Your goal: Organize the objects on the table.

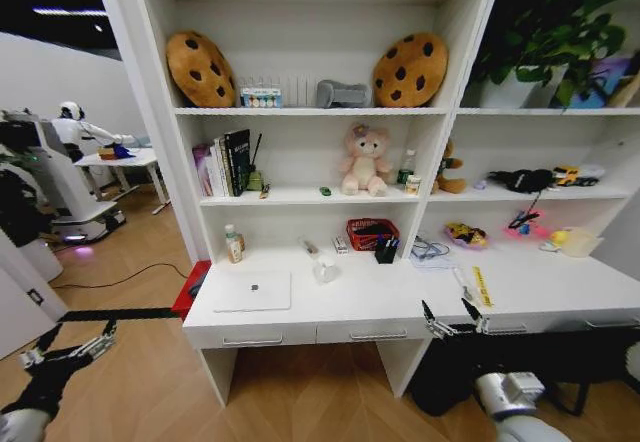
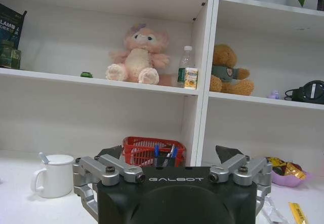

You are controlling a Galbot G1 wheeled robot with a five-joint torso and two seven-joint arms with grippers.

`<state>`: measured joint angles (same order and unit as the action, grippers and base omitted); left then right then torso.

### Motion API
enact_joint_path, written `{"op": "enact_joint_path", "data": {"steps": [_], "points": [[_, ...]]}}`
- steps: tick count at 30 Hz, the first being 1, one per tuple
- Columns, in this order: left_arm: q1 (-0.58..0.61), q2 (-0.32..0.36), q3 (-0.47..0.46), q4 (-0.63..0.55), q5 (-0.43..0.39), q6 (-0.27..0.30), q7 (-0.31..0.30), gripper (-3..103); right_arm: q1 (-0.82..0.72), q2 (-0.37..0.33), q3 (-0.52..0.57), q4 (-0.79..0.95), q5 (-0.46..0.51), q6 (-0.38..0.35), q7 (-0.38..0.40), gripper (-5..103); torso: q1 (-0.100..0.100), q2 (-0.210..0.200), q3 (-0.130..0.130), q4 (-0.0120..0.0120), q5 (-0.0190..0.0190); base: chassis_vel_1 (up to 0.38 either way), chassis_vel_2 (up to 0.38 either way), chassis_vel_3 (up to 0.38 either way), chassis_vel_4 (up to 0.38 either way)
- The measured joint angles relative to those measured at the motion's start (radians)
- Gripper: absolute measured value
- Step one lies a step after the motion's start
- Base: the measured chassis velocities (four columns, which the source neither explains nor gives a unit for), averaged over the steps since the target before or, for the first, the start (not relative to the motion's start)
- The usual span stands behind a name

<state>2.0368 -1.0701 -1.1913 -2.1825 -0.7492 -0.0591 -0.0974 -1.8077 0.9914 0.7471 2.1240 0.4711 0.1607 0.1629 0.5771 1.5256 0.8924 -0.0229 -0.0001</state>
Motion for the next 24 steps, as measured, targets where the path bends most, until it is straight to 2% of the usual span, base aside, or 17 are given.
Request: {"op": "enact_joint_path", "data": {"steps": [24], "points": [[0.0,0.0,0.0,0.0,0.0,0.0,0.0,100,0.0,0.0,0.0,0.0,0.0,0.0,0.0,100,0.0,0.0,0.0,0.0003,0.0002,0.085,-0.03,-0.025,0.075]]}}
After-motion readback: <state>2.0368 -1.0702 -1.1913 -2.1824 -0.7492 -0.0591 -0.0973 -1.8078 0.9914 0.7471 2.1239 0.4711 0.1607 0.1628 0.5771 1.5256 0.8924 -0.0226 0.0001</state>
